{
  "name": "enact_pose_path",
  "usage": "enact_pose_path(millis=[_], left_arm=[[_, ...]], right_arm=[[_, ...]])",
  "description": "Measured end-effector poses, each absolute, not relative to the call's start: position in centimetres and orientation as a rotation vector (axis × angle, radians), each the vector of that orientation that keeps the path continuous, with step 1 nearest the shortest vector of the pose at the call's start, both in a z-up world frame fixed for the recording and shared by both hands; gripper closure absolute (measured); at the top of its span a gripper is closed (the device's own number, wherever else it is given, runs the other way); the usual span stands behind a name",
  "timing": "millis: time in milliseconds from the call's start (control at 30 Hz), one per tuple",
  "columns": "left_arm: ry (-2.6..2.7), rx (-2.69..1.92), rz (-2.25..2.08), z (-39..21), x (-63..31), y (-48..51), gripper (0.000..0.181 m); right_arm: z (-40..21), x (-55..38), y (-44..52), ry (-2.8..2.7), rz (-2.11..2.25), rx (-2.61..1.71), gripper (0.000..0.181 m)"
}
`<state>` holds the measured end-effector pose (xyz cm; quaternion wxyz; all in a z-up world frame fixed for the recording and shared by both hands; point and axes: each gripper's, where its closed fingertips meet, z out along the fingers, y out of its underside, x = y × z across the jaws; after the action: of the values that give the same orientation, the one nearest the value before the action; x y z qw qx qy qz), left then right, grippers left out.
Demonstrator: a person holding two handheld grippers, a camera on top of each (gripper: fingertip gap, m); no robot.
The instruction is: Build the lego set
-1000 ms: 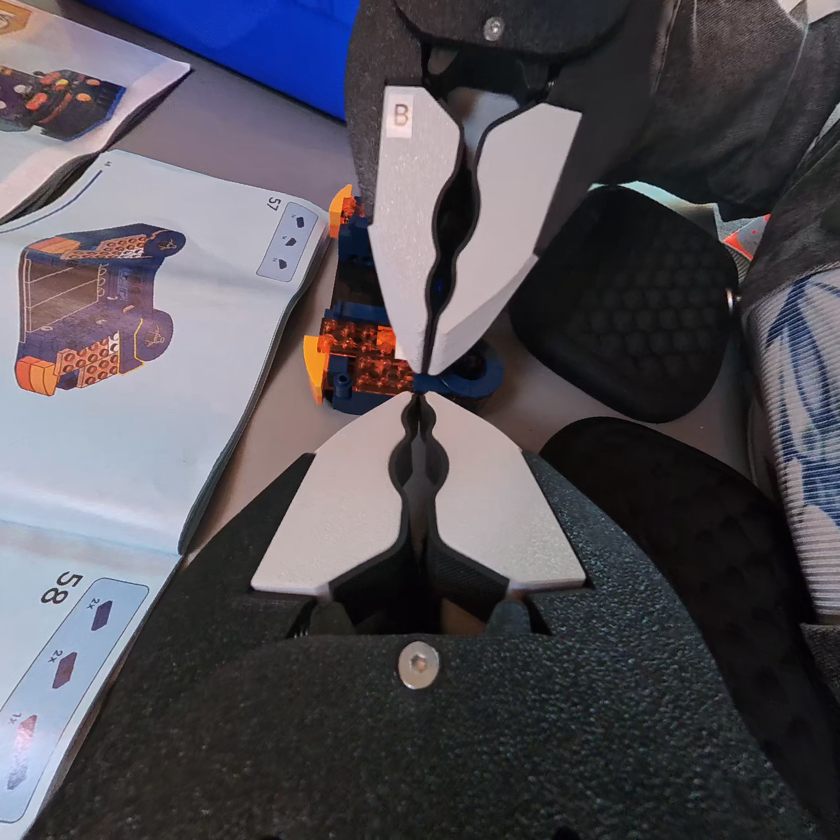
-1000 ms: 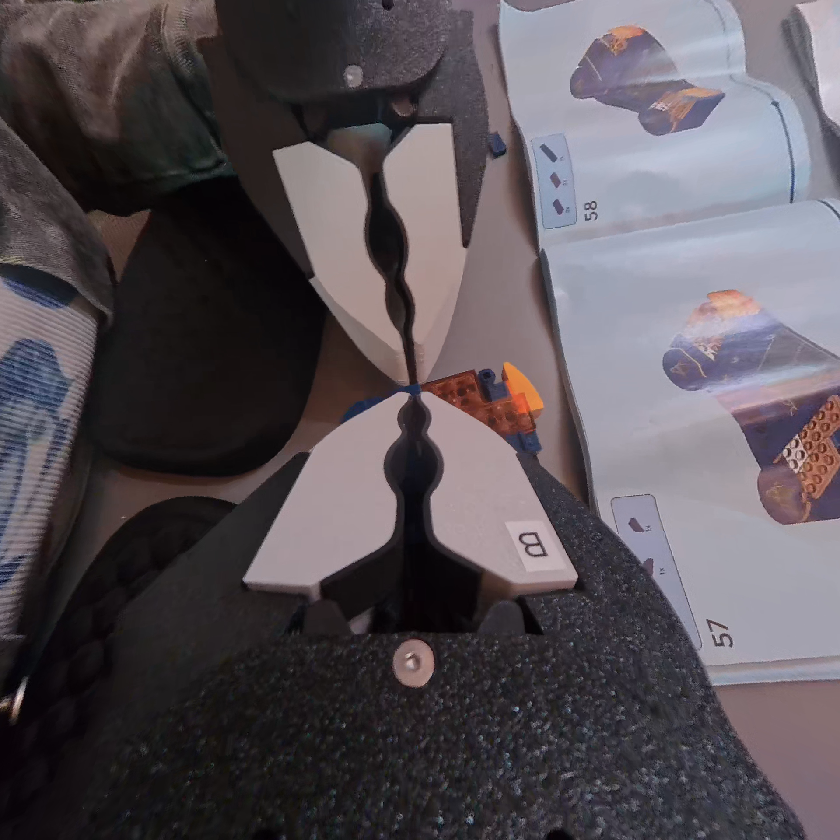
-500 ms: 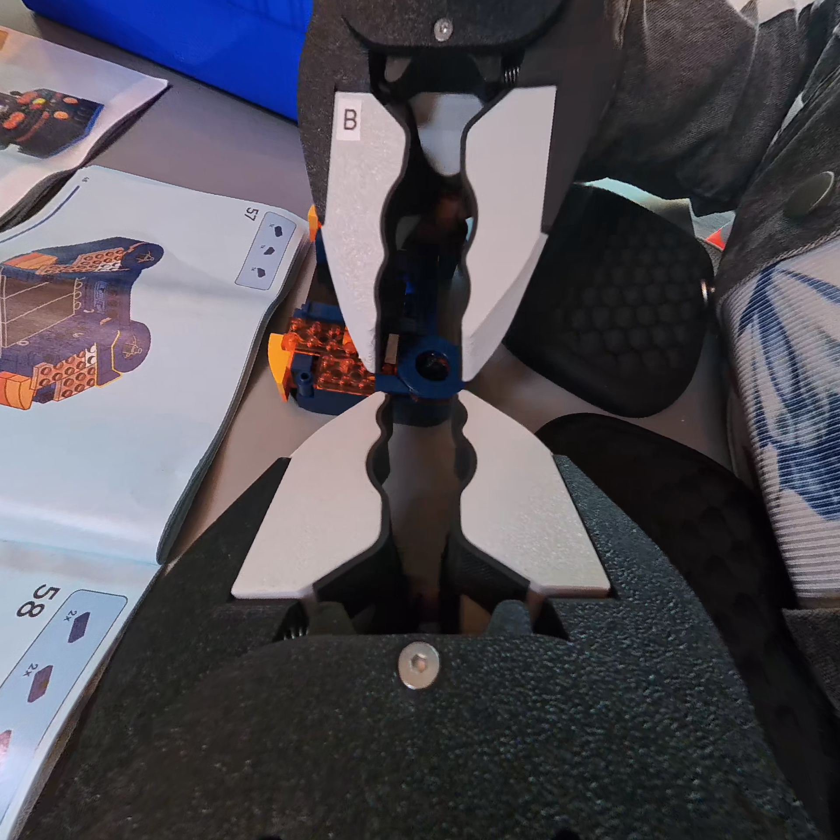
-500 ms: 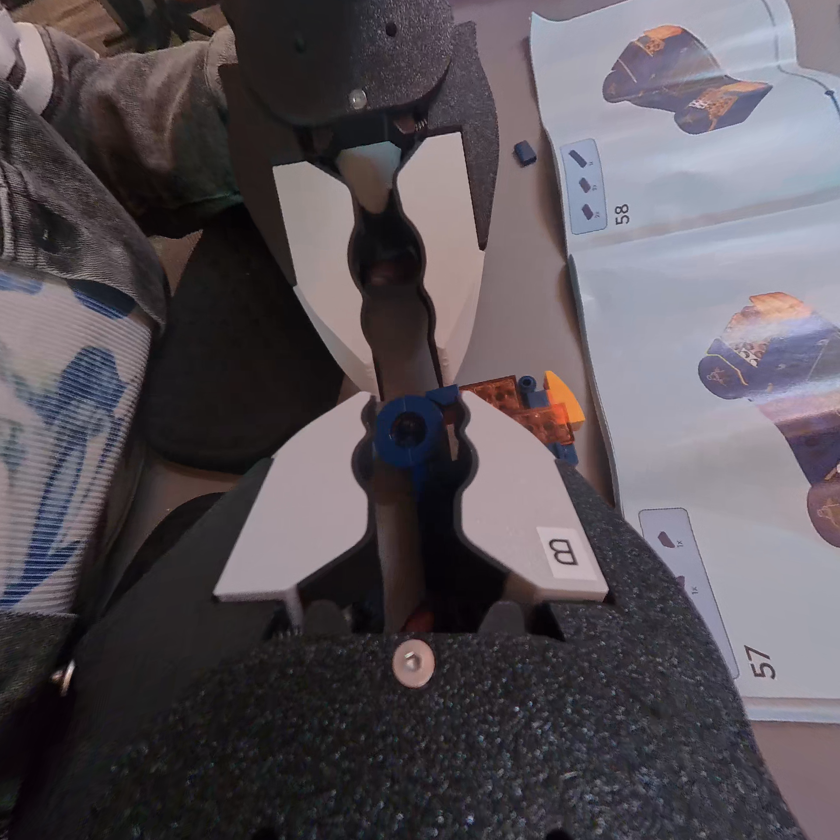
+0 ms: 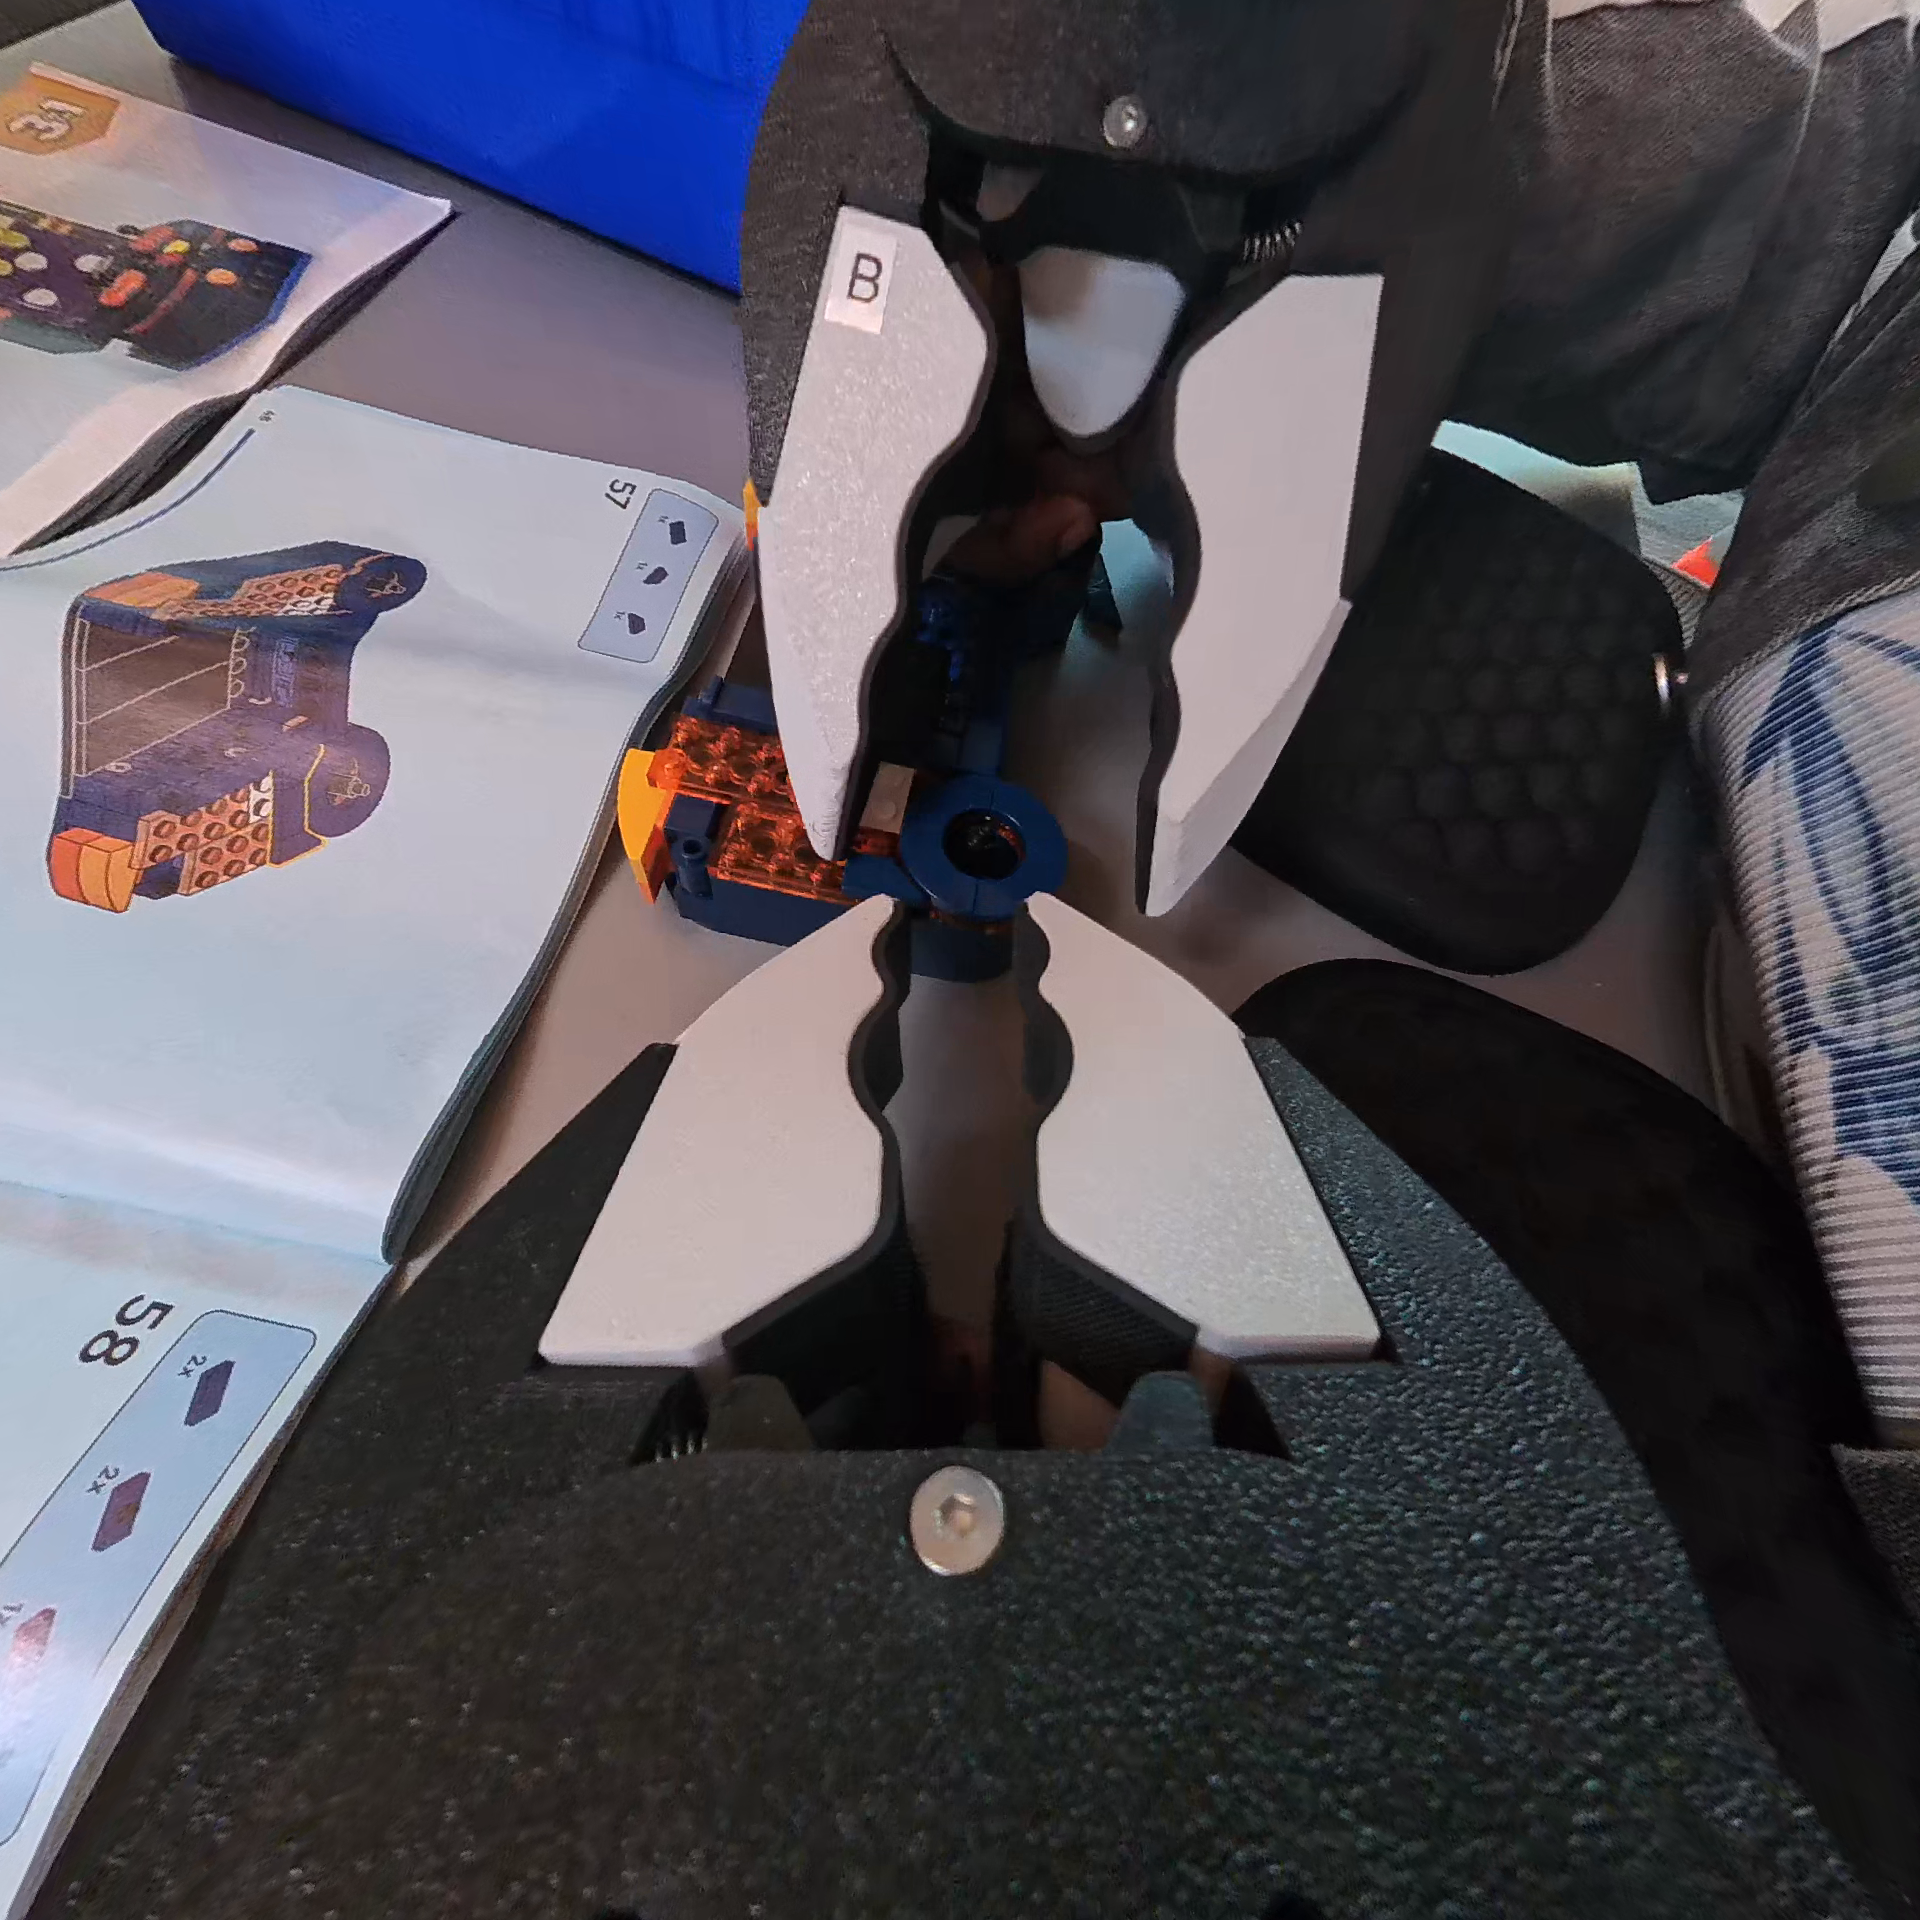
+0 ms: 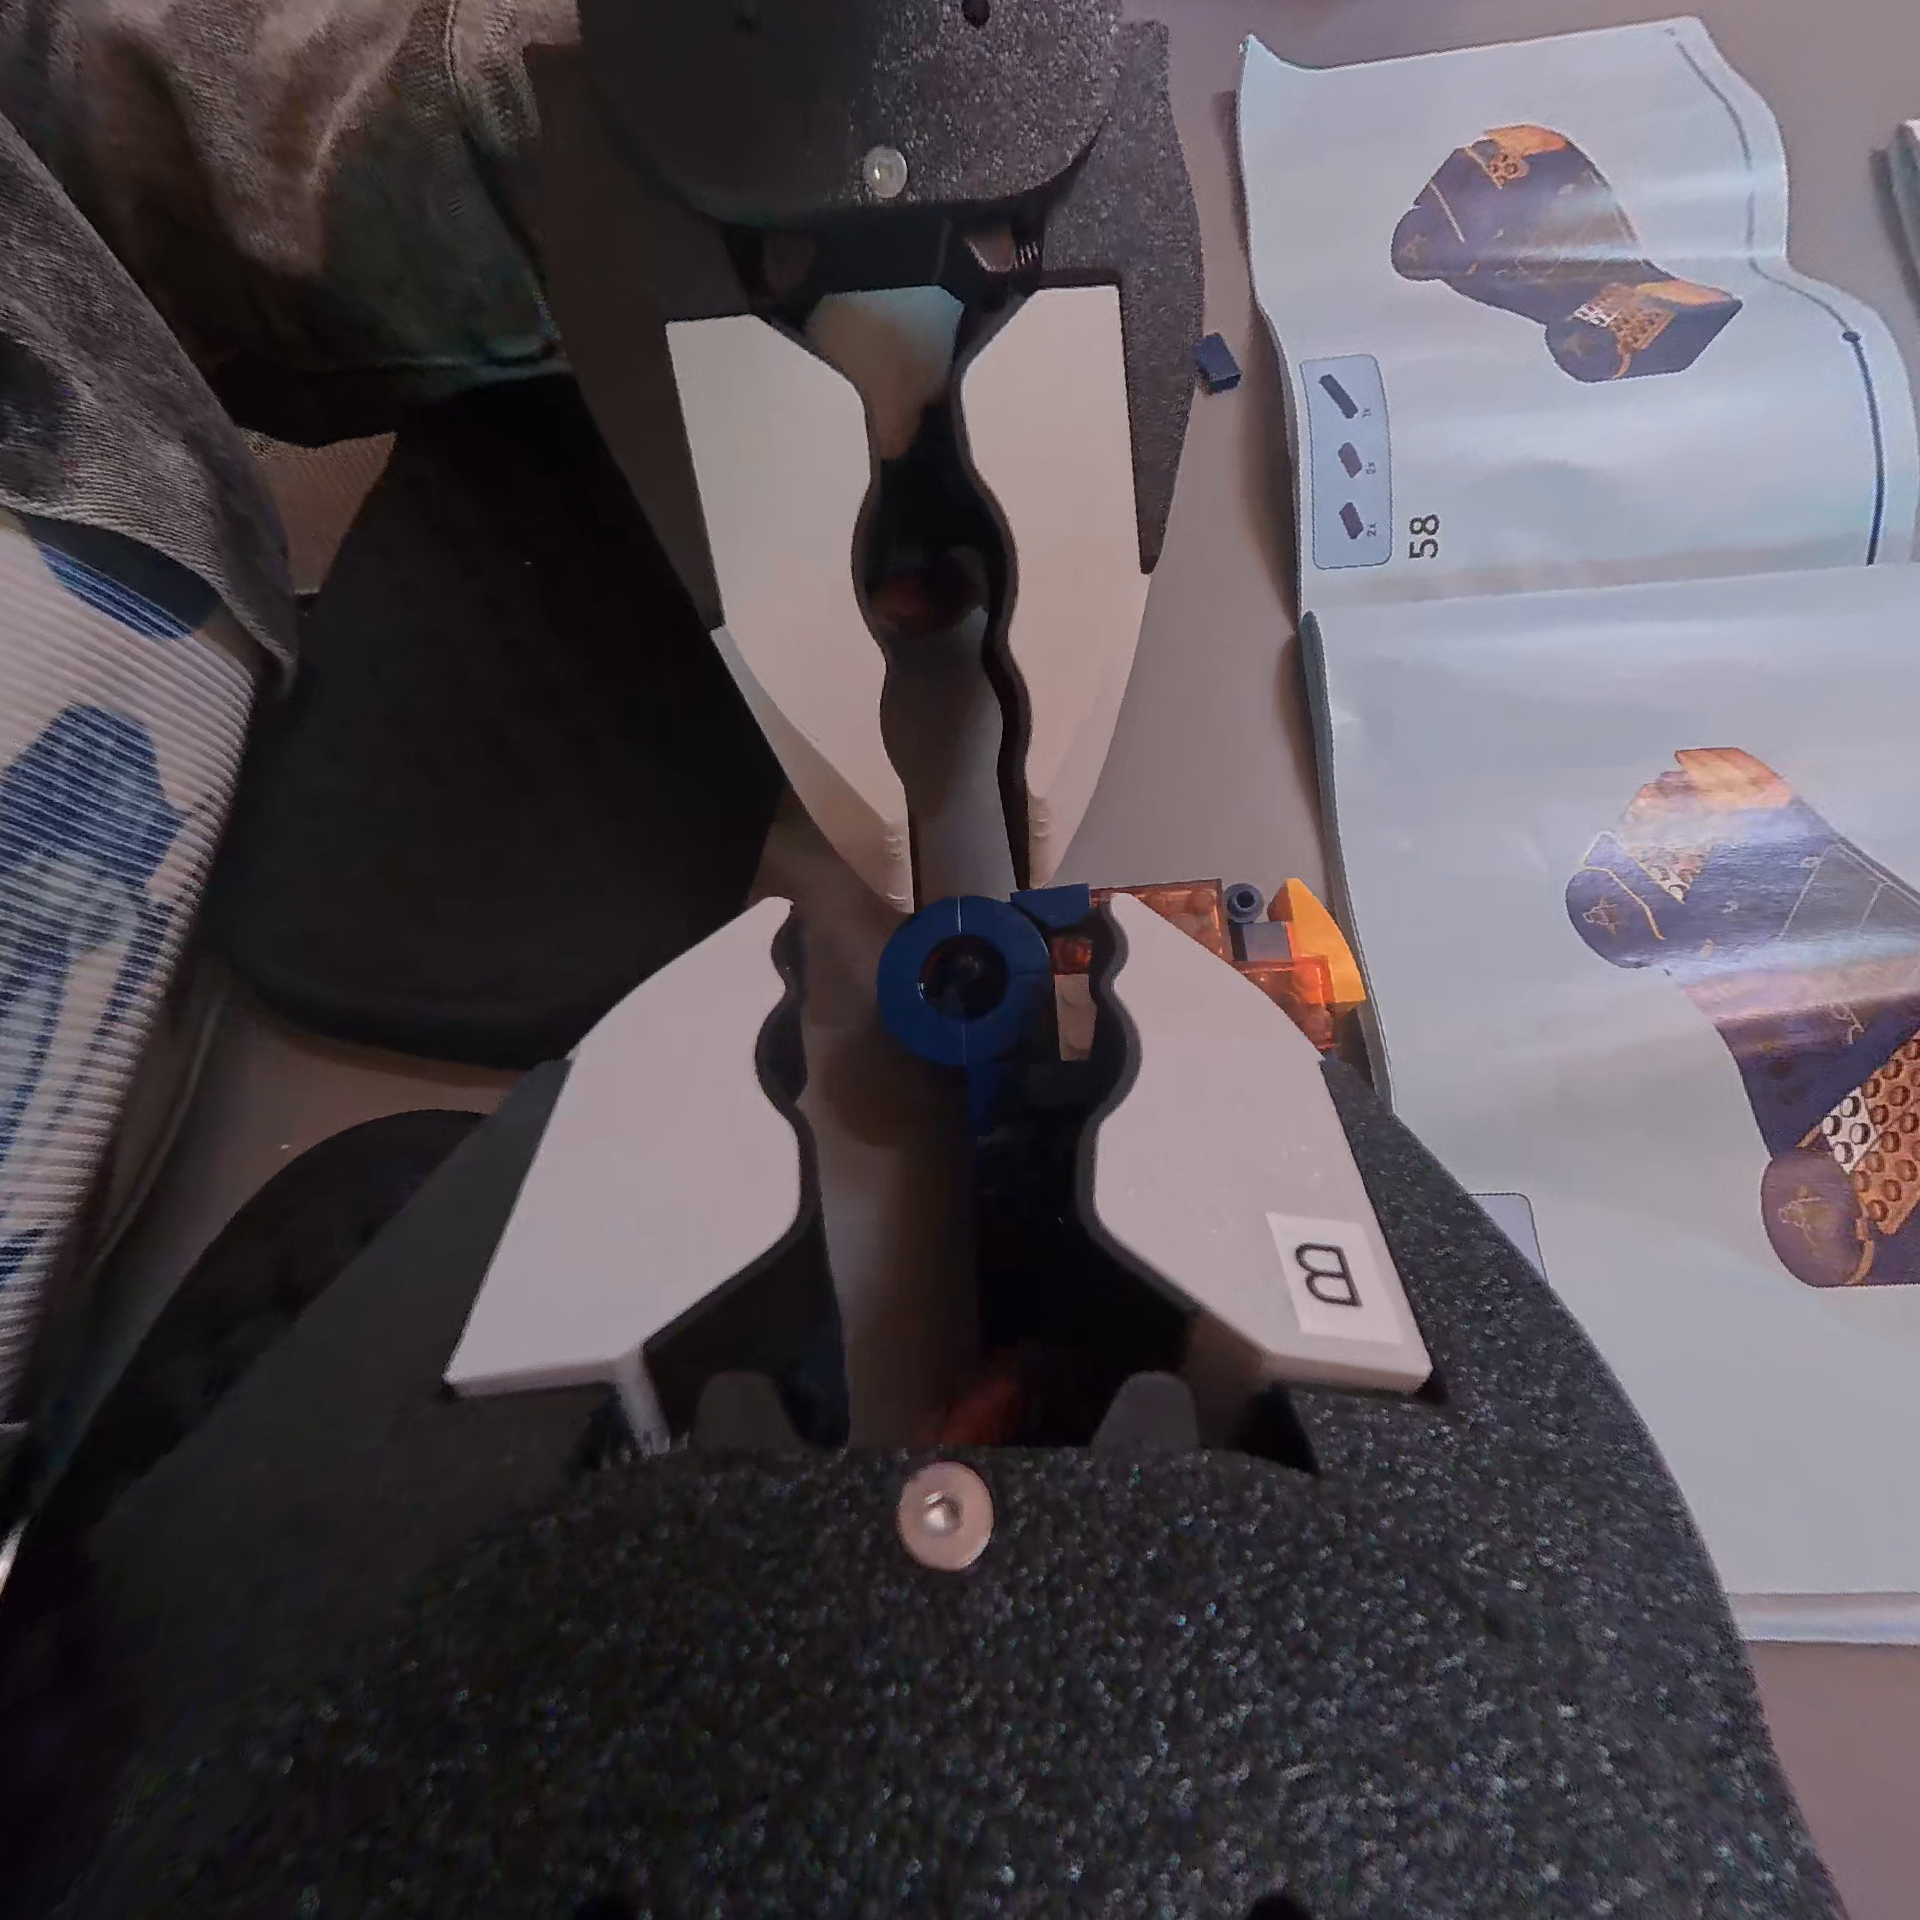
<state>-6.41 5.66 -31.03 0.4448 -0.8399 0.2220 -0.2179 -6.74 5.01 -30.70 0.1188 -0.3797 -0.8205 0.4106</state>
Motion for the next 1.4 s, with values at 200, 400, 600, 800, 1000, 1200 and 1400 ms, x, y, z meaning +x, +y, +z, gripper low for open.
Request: enact_pose_path(millis=[200,400,600,800,1000,1200,1400], left_arm=[[0.539,-2.088,-0.544,-31.08,-6.49,5.74,0.158],[0.535,-2.082,-0.556,-30.98,-6.5,5.72,0.167],[0.533,-2.082,-0.53,-31.03,-6.58,5.81,0.174],[0.516,-2.094,-0.537,-31.11,-6.71,5.91,0.173],[0.511,-2.098,-0.54,-31.17,-6.74,5.94,0.174],[0.522,-2.111,-0.533,-31.36,-6.66,5.93,0.173],[0.53,-2.114,-0.509,-31.47,-6.67,5.95,0.174]], right_arm=[[-30.97,-7.14,5.41,-2.369,1.097,-1.067,0.146],[-31.06,-6.92,5.24,-2.374,1.065,-1.009,0.145],[-31.03,-6.85,5.19,-2.372,1.072,-1.013,0.146],[-31.02,-6.9,5.2,-2.364,1.069,-1.018,0.146],[-31.0,-6.93,5.22,-2.36,1.075,-1.029,0.147],[-30.94,-6.91,5.24,-2.356,1.089,-1.042,0.149],[-30.93,-6.88,5.22,-2.359,1.104,-1.053,0.149]])
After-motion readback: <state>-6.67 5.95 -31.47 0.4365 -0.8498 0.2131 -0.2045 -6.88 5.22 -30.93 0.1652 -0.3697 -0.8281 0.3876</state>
